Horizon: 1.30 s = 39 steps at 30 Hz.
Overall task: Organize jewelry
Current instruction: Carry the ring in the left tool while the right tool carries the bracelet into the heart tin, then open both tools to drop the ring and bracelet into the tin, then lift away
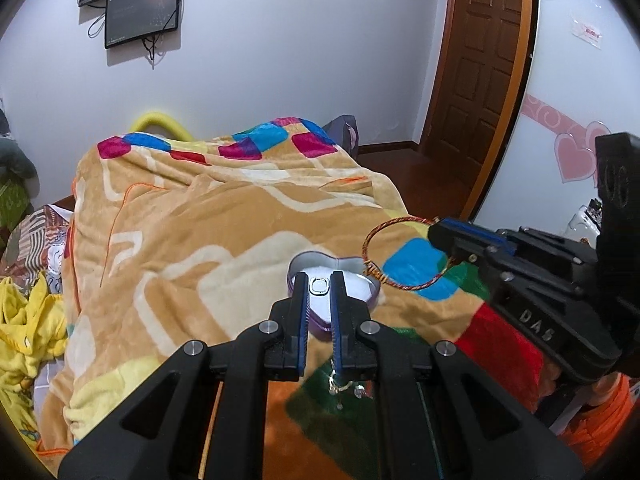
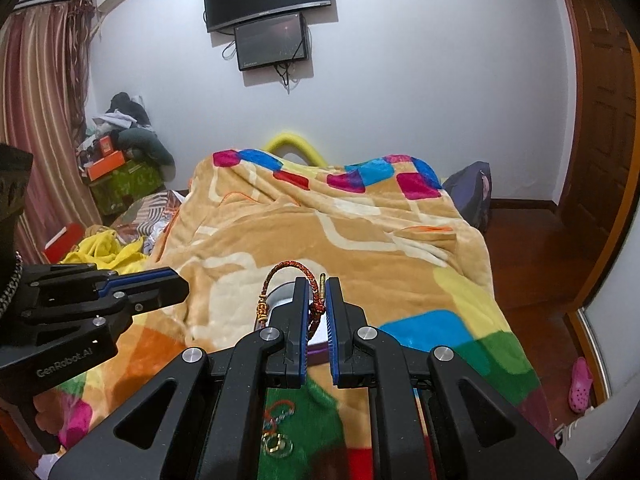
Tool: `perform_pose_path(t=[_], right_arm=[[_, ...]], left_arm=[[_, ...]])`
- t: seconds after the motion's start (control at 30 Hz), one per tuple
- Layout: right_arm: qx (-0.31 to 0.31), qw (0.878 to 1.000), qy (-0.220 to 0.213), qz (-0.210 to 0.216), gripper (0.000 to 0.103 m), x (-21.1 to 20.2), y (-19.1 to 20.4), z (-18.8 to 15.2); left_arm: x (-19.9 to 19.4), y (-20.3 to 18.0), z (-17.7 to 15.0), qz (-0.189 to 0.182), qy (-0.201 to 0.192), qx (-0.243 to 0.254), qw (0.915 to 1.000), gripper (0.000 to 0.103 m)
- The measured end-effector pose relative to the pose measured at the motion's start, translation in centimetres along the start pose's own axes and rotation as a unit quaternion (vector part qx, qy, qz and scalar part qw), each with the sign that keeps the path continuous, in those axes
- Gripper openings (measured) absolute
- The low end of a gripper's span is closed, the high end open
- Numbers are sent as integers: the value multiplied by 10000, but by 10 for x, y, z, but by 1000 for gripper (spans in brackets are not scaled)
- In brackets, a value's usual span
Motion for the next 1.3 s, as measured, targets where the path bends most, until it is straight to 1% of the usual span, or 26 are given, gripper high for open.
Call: perform_pose_path(t=[0.13,0.27,0.47,0.6,0.7,0.8,0.93,1.07,1.3], right_arm=[[9,9999,150,45,7,14,-1,-1],[48,9990,423,107,7,34,-5,-5],[80,9958,889,216,7,57,-10,-14],[62,9940,1073,223,7,64,-12,-16],[28,9922,1224,225,7,69,-14,-19],[-29,9907,1344,201,7,73,-16,-22],[-120,9890,1459,219,7,77,-15,-24],[-197,9885,1488,201,7,79,-14,-25],[-281,9876,1533,165,8,77,-12,-26]], left_arm=[[11,5,4,-54,27,-35,10000,9],[28,7,5,-165,140,-55,9998,9],[58,6,0,-415,435,-54,9982,9],[78,5,-7,-504,676,-51,9964,9],[88,5,-11,-618,800,-113,9948,9],[94,5,-14,-645,884,-128,9939,9],[98,5,-15,-719,942,-118,9929,9],[100,4,-16,-718,983,-115,9925,9],[97,5,-13,-644,904,-84,9938,9]])
Point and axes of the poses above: each gripper's, at about its wrist camera, not at the fingertips, and x roughly the way its jaws point, y to its left, z to its top, the point moved 6 cm from there along x, roughly the way its jaws point, and after that the axes turned 11 degrees about x, right-handed, at the moved point
